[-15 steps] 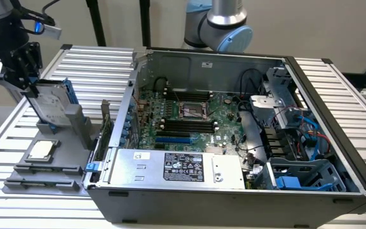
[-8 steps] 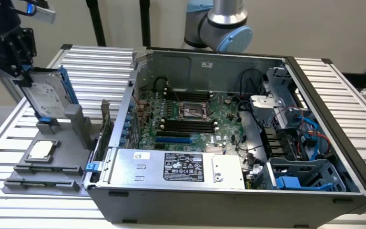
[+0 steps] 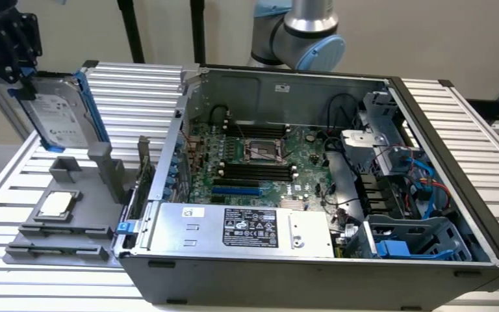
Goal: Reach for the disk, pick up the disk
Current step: 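Pick up the disk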
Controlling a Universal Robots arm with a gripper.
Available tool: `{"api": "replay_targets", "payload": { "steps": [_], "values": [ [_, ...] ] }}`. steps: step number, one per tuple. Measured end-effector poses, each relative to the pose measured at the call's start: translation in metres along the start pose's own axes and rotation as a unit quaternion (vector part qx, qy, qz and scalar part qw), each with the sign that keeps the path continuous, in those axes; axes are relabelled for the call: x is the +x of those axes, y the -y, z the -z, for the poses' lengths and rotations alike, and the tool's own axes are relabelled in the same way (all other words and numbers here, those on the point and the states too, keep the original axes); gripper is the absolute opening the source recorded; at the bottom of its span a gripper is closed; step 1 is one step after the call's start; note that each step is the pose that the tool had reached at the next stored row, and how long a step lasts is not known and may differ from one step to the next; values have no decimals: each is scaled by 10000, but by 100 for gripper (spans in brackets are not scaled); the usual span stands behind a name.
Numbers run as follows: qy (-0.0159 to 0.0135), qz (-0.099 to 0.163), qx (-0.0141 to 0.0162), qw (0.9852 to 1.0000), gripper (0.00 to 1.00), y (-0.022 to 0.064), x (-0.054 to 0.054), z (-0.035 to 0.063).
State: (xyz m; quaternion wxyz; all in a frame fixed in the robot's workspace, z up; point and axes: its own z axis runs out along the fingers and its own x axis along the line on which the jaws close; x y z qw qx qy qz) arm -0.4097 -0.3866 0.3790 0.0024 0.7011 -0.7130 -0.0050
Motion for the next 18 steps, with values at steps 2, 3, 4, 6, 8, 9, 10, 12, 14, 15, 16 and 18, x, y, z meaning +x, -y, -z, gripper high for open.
{"api": "replay_targets", "payload": {
  "steps": [2, 3, 4, 6, 8, 9, 10, 12, 14, 15, 16, 18],
  "values": [
    [2, 13, 0, 10000, 33, 33, 6, 91],
    [4, 20, 0, 10000, 33, 51, 10, 137],
    [6, 28, 0, 10000, 33, 72, 15, 185],
    [12, 42, 0, 10000, 33, 111, 23, 275],
    [19, 56, 0, 10000, 33, 153, 32, 365],
    [24, 64, -1, 10000, 33, 176, 36, 415],
    [30, 71, 0, 10000, 33, 200, 40, 460],
    [43, 82, -1, 10000, 33, 255, 48, 550],
    [57, 89, -2, 9999, 33, 315, 56, 640],
    [63, 93, -1, 9999, 33, 348, 61, 686],
    [69, 95, -1, 9999, 33, 382, 65, 731],
    [75, 99, -1, 9999, 33, 456, 74, 819]
  ]
}}
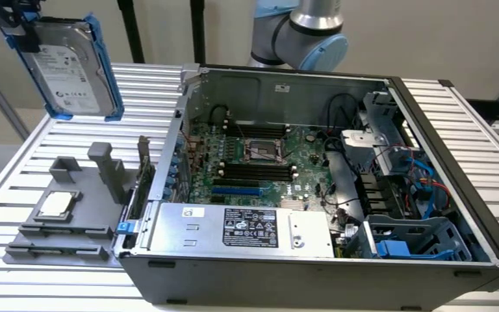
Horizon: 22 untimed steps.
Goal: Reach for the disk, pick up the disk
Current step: 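Pick up the disk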
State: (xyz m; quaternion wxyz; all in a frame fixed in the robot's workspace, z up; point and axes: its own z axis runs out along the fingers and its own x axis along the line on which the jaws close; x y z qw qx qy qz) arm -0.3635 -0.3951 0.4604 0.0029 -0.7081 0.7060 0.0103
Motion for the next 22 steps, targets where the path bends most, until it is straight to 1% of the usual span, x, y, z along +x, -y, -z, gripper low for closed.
{"api": "replay_targets", "payload": {
  "steps": [2, 6, 16, 19, 22],
  "values": [
    [5, 1, -1, 10000, 33, 85, 10, 78],
    [15, 2, -2, 10000, 33, 265, 43, 176],
    [43, 1, -10, 10000, 33, 718, 132, 370],
    [54, 2, -12, 10000, 33, 851, 159, 420],
    [72, 2, -12, 10000, 33, 987, 186, 463]
  ]
}}
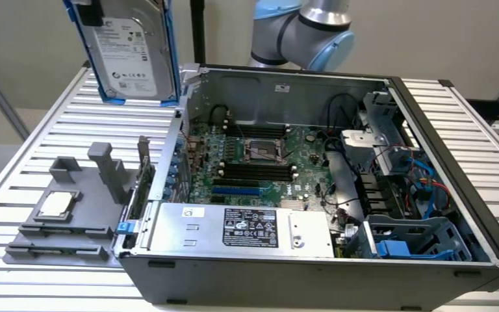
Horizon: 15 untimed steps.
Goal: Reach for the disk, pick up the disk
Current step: 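Pick up the disk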
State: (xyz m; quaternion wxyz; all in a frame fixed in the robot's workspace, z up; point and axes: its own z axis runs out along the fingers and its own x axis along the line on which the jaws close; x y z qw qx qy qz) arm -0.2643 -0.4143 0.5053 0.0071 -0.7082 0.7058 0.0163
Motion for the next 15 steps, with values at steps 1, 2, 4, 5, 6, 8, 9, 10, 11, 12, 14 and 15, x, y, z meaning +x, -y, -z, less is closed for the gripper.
{"api": "replay_targets", "payload": {
  "steps": [1, 2, 4, 5, 6, 8, 9, 10, 11, 12, 14, 15],
  "values": [
    [7, -1, 0, 10000, 33, 47, 9, 14],
    [14, 0, 0, 10000, 33, 93, 18, 26],
    [29, 0, 0, 10000, 33, 181, 36, 44],
    [38, 0, 0, 10000, 33, 229, 46, 52],
    [45, 0, 0, 10000, 33, 273, 55, 60],
    [60, 0, 0, 10000, 33, 363, 75, 72],
    [67, 0, 0, 10000, 33, 408, 85, 77],
    [74, 1, 0, 10000, 33, 452, 96, 82],
    [80, 1, -1, 10000, 33, 497, 107, 87],
    [86, 1, -1, 10000, 33, 540, 117, 91],
    [98, 1, -1, 10000, 33, 628, 138, 99],
    [103, 1, -2, 9999, 33, 671, 149, 103]
  ]
}}
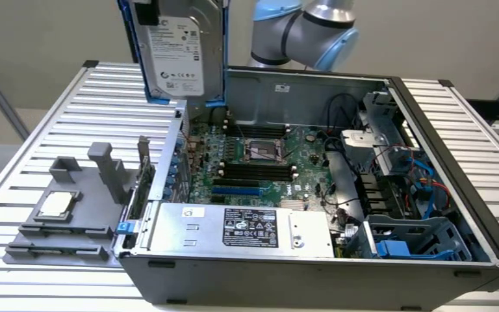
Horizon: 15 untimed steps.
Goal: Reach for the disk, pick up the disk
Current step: 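Pick up the disk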
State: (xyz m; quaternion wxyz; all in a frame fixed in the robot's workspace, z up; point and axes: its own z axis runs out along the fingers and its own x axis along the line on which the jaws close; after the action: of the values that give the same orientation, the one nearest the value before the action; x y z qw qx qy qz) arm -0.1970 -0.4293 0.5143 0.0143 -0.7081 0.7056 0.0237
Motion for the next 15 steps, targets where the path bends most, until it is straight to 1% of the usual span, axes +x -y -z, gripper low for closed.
{"api": "replay_targets", "payload": {
  "steps": [3, 15],
  "values": [
    [11, 0, 0, 10000, 33, 133, 37, 9],
    [13, 0, 0, 10000, 33, 677, 243, 28]
  ]
}}
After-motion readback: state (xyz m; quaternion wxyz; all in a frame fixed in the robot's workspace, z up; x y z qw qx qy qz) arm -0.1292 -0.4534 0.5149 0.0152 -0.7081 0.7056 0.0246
